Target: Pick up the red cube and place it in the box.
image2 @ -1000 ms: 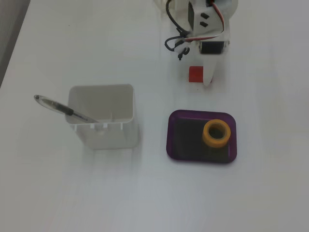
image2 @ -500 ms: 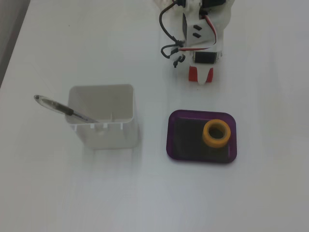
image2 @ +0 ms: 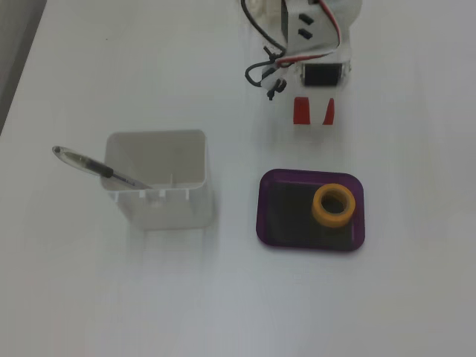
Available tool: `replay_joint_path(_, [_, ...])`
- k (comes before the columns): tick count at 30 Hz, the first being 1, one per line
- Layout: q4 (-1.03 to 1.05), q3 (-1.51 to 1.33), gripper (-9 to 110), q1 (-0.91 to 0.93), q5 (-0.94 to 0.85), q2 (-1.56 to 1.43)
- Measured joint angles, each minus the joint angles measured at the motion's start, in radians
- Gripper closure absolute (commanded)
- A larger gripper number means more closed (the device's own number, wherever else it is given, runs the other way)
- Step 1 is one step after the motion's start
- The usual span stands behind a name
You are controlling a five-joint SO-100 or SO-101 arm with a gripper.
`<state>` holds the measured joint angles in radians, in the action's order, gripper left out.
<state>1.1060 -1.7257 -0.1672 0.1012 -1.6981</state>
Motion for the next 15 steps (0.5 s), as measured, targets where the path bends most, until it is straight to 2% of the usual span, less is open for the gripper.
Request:
replay_joint_path(8, [-0.063, 0.172, 102, 0.003, -0.107, -0.002])
replay_joint_path(15, [-0.141, 0.299, 102, 0.018, -0.133, 0.209])
